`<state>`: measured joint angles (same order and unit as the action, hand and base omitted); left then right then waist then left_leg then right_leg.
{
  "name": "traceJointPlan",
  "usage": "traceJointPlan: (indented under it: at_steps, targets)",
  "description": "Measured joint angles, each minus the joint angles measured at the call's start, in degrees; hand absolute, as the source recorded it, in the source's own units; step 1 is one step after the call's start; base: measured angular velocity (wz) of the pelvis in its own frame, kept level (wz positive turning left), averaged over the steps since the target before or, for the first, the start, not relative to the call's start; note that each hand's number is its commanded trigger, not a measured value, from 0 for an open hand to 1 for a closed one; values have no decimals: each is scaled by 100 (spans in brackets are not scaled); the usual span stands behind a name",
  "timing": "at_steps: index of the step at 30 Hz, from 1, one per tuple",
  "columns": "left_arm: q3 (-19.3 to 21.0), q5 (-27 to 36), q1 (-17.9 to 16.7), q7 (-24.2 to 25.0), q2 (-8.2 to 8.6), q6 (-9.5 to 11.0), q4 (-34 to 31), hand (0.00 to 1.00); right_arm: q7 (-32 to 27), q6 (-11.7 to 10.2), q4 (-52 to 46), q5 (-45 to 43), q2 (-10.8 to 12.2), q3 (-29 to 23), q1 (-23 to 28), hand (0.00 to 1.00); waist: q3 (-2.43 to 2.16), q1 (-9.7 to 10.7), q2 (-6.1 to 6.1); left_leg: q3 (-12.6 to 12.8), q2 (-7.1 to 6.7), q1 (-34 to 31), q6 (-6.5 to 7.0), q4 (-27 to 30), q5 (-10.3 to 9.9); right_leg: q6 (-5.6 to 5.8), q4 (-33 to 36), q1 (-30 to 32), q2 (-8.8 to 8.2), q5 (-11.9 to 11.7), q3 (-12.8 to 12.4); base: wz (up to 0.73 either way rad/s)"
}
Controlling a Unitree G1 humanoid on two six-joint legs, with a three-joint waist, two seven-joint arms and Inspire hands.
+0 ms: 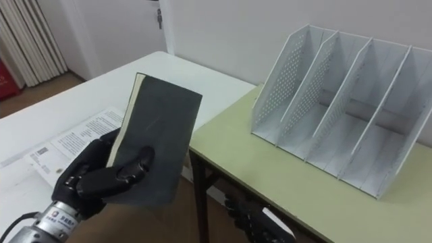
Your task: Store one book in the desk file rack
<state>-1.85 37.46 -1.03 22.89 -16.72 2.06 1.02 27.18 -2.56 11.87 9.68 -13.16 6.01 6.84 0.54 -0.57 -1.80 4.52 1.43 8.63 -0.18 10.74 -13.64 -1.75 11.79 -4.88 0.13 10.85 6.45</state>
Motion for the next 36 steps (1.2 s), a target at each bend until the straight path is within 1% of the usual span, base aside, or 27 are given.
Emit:
traceJointPlan:
  at_steps: [2, 5, 7, 9, 10, 12, 14, 17, 21, 23, 26, 28, 29, 30, 32, 33, 35, 36]
  targets:
    - [114, 167, -55, 311, -2, -1, 0, 100, 229, 7, -72, 433, -47, -148, -5, 0, 0, 6, 4, 19, 2, 9, 0, -1, 0, 0, 0, -7, -1, 0, -6, 0]
    - [184, 368, -111, 554, -3, -53, 0, 100, 422, 34, -85, 938, -49, -329, -6, 0, 0, 2, 6, 17, 3, 5, 0, -3, 0, 0, 8, -42, -3, 0, -8, 0]
    - [192, 368, -118, 674, -3, -133, 0, 100, 503, 135, -118, 1252, -51, -373, -6, 0, 0, -18, 6, 23, 6, 6, 0, -2, 0, 0, 5, -54, -5, 0, -11, 2]
    - [200, 368, -120, 827, -5, -208, 0, 100, 613, 178, -155, 1570, -58, -420, -7, 0, 0, -44, 5, 29, 5, -1, 0, 0, 0, 0, -3, -46, -5, 0, -12, 0]
    - [223, 383, -120, 963, -9, -249, 0, 100, 717, 227, -195, 1807, -59, -462, -13, 0, -1, -72, 4, 25, 5, -16, 0, 6, 0, 0, -3, 2, -4, 0, -19, 0]
    - [235, 537, -119, 1203, -60, -320, 1, 100, 870, 289, -219, 2165, -76, -504, -55, 0, -1, -96, 4, 22, 7, -39, 0, 11, 0, 0, -2, 6, -5, 0, -18, 0]
    - [241, 717, -122, 1453, -130, -384, 0, 100, 1027, 379, -276, 2674, -113, -509, -131, 0, -3, -97, 0, 6, 42, -42, 0, 11, 0, 0, 12, 5, -4, 0, -41, 0]
    - [242, 831, -121, 1611, -162, -417, -6, 100, 1297, 394, -507, 3132, -194, -499, -135, 0, -8, -123, 5, 2, 42, -42, 0, 11, 0, 0, 12, 2, -4, 0, -41, 0]
    - [236, 831, -121, 1658, -164, -472, -6, 100, 1588, 430, -593, 3475, -217, -495, -136, 0, -12, -125, 15, 2, 46, -30, 0, 11, 0, -1, 21, 0, -1, 0, -54, -1]
    - [227, 895, -121, 1666, -183, -494, -6, 100, 1685, 544, -593, 3538, -243, -465, -135, 0, -13, -135, 21, 1, 49, -7, -1, 11, 0, -1, 54, 5, 4, 0, -86, -7]
    - [217, 1152, -121, 1689, -204, -593, -6, 100, 1819, 677, -594, 3546, -257, -431, -136, 0, -12, -135, 37, 7, 44, -12, -1, 35, -1, -3, 99, 32, 1, 2, -117, -6]
    - [215, 1303, -119, 1798, -214, -632, -5, 100, 1902, 765, -594, 3587, -258, -420, -136, 0, -17, -138, 70, 10, 39, -37, -1, 76, -1, -3, 120, 52, -6, 3, -123, 0]
    - [215, 1361, -115, 1898, -218, -655, -6, 100, 1949, 786, -596, 3724, -258, -353, -136, 0, -32, -145, 95, 23, 40, -53, -1, 84, -1, -8, 169, 98, -6, 8, -135, -4]
    - [214, 1363, -107, 1937, -218, -670, -6, 100, 1974, 799, -605, 3793, -257, -311, -137, 0, -34, -151, 109, 26, 40, -56, -1, 90, -1, -10, 188, 111, -6, 10, -140, -4]
    - [139, 1363, -106, 2018, -224, -736, -6, 100, 2079, 906, -683, 3997, -259, -100, -138, 0, -53, -154, 138, 40, 44, -50, -1, 95, -1, -10, 187, 105, 0, 9, -143, 0]
    - [122, 1365, -106, 2044, -227, -766, -6, 100, 2115, 924, -700, 4031, -260, -45, -139, 0, -54, -153, 140, 50, 46, -49, -1, 95, -1, -10, 187, 109, 2, 9, -148, -4]
    - [-17, 1425, -105, 2069, -284, -876, -6, 100, 2246, 1096, -783, 4157, -264, 161, -136, 0, -52, -139, 131, 134, 62, -41, 1, 97, -3, -12, 188, 109, 11, 7, -168, -2]
    - [-52, 1425, -105, 2071, -293, -901, -6, 100, 2270, 1150, -827, 4171, -260, 200, -133, 0, -50, -133, 122, 149, 67, -46, 1, 99, -4, -13, 189, 106, 13, 6, -166, 3]
